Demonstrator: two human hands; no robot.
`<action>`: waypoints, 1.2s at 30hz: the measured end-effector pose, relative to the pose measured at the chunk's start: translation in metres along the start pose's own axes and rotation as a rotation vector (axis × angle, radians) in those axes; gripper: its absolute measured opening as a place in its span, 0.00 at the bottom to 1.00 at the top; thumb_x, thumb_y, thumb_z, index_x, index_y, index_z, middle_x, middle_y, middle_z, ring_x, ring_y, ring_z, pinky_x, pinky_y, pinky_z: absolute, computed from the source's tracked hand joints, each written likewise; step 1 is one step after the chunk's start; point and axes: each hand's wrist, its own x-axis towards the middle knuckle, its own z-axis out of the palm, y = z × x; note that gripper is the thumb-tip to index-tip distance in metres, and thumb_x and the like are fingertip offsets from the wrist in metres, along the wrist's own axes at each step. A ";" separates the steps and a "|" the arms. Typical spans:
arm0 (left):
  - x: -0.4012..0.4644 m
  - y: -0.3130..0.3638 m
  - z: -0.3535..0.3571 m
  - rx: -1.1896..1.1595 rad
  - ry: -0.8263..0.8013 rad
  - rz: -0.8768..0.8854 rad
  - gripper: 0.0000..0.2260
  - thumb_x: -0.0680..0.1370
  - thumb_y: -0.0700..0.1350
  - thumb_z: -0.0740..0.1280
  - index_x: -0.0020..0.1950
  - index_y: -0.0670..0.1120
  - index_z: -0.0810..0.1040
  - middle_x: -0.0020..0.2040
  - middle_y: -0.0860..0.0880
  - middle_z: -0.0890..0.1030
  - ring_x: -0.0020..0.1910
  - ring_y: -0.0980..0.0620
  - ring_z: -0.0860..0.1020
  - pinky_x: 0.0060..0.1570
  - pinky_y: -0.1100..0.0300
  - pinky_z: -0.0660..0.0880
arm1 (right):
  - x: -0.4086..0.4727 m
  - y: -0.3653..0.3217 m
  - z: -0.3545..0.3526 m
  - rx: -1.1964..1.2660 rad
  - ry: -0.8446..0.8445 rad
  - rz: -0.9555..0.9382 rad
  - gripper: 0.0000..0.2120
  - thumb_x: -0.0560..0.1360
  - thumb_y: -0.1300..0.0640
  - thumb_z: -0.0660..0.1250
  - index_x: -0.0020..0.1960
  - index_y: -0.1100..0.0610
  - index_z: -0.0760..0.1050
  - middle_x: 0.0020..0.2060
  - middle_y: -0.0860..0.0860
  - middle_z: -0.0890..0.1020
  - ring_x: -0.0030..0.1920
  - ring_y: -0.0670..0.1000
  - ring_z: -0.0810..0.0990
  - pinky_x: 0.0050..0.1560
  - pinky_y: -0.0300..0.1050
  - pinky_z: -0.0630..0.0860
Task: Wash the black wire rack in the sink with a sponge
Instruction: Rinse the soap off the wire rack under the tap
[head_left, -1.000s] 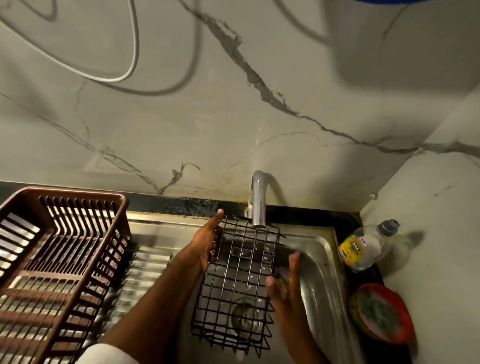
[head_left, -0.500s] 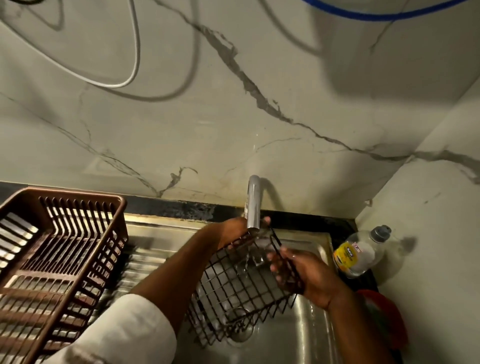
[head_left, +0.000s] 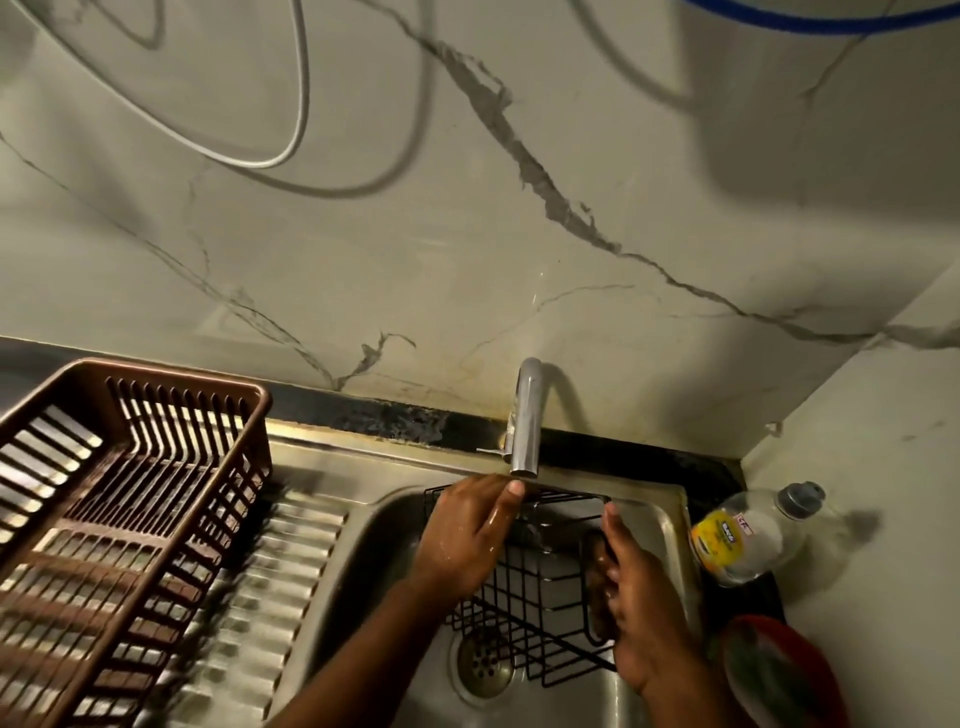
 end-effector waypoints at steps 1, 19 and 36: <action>-0.003 -0.003 0.004 -0.029 0.080 -0.011 0.23 0.84 0.63 0.51 0.52 0.55 0.83 0.47 0.60 0.81 0.52 0.62 0.77 0.51 0.59 0.76 | -0.007 -0.001 0.002 -0.033 -0.005 0.000 0.23 0.71 0.30 0.60 0.40 0.50 0.76 0.38 0.57 0.79 0.38 0.56 0.80 0.41 0.49 0.76; -0.006 0.031 0.011 0.317 0.005 0.400 0.18 0.83 0.62 0.53 0.65 0.59 0.75 0.65 0.58 0.76 0.64 0.59 0.70 0.64 0.57 0.64 | -0.019 -0.010 -0.036 -0.025 0.192 -0.089 0.13 0.77 0.58 0.64 0.42 0.66 0.81 0.18 0.48 0.68 0.21 0.48 0.64 0.26 0.39 0.61; 0.057 0.027 -0.024 0.689 -0.699 -0.098 0.25 0.86 0.57 0.52 0.80 0.47 0.64 0.81 0.41 0.60 0.80 0.40 0.57 0.77 0.46 0.56 | -0.010 0.025 -0.051 -0.139 0.305 -0.237 0.14 0.78 0.63 0.67 0.35 0.61 0.82 0.21 0.54 0.74 0.25 0.53 0.70 0.23 0.41 0.67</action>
